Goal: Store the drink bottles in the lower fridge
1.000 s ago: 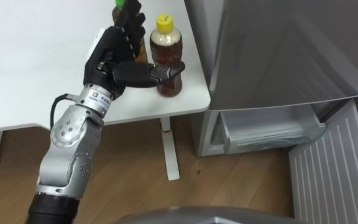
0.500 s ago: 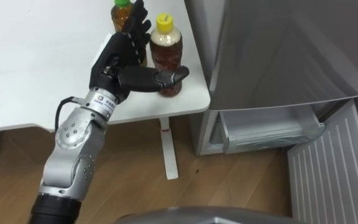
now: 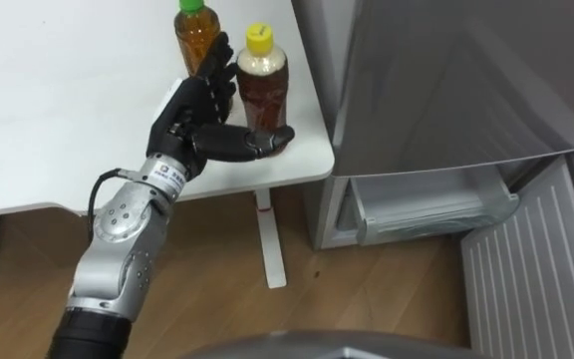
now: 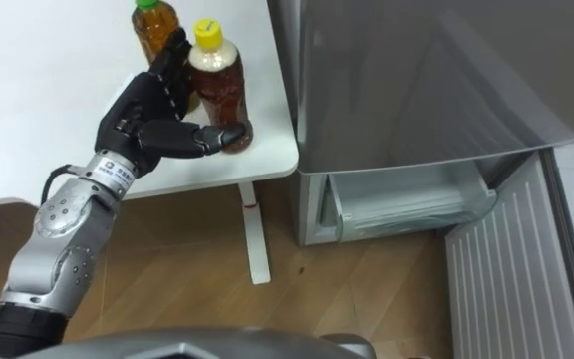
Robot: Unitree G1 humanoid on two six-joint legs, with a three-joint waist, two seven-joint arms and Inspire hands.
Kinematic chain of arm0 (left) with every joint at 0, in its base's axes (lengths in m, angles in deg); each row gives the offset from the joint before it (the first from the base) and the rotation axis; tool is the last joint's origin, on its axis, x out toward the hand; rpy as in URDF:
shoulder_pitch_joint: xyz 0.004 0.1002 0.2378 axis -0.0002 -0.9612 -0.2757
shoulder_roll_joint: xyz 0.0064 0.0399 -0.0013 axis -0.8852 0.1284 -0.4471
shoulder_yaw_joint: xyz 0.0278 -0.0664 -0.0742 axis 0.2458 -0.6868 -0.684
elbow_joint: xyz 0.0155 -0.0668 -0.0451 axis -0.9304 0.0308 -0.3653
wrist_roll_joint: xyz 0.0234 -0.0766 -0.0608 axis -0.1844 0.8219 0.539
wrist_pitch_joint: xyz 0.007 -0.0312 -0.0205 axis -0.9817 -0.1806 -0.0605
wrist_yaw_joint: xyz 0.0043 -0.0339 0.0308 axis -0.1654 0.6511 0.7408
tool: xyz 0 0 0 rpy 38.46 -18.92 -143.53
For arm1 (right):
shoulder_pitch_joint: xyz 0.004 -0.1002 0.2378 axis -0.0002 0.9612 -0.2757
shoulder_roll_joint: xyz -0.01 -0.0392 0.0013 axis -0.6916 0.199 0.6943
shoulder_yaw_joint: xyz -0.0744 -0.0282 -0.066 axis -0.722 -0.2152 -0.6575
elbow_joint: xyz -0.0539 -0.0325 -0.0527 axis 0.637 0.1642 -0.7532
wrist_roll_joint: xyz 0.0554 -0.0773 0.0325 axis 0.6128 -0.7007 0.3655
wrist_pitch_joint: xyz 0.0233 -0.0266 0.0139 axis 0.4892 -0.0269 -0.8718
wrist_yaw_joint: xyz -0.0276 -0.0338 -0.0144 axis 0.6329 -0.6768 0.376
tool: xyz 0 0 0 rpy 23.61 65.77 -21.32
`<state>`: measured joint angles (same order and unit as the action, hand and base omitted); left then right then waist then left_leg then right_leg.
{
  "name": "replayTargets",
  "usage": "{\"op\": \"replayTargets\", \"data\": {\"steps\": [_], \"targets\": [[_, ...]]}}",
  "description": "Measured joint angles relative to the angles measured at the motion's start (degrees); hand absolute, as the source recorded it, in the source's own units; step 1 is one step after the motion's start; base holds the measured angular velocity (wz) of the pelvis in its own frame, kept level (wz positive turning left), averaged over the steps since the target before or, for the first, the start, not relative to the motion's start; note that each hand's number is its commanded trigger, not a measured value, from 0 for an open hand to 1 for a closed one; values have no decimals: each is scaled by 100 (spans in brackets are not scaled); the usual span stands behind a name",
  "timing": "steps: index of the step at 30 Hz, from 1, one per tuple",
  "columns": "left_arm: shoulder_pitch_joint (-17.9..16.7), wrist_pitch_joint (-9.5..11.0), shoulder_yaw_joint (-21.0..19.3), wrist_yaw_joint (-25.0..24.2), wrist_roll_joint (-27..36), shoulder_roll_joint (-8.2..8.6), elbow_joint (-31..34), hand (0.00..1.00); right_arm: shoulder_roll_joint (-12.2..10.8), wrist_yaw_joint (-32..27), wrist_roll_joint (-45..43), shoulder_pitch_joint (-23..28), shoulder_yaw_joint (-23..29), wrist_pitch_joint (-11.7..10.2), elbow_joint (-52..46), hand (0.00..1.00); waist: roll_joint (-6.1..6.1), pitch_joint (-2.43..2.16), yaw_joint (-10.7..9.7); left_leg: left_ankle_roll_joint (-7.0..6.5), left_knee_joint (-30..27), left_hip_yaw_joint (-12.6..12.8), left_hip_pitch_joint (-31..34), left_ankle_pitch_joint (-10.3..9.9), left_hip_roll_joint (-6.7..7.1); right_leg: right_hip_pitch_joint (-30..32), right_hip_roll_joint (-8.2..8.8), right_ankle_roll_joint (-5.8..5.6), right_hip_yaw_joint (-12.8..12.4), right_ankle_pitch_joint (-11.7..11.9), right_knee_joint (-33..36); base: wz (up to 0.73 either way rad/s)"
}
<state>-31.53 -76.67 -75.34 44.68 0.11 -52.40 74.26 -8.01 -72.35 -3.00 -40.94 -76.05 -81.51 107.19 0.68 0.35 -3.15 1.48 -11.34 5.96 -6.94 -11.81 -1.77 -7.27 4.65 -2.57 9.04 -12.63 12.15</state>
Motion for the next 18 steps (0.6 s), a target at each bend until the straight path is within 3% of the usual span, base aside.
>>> {"op": "replayTargets", "data": {"steps": [11, 18], "targets": [[178, -210, -108, 190, 0, -1, -156, 0, -4, 0, 2, 100, 208, 224, -160, 0, -29, 5, -20, 0, 3, 36, 27, 0, -2, 59, -10, 4, -72, 3, 36, -1], [256, -292, -199, 285, -2, -3, -155, 0, -5, 26, -5, 142, 215, 226, -222, 0, -50, 4, -40, 0, 6, 138, 16, 0, -17, 121, -21, 8, -175, 6, 54, -7]]}}
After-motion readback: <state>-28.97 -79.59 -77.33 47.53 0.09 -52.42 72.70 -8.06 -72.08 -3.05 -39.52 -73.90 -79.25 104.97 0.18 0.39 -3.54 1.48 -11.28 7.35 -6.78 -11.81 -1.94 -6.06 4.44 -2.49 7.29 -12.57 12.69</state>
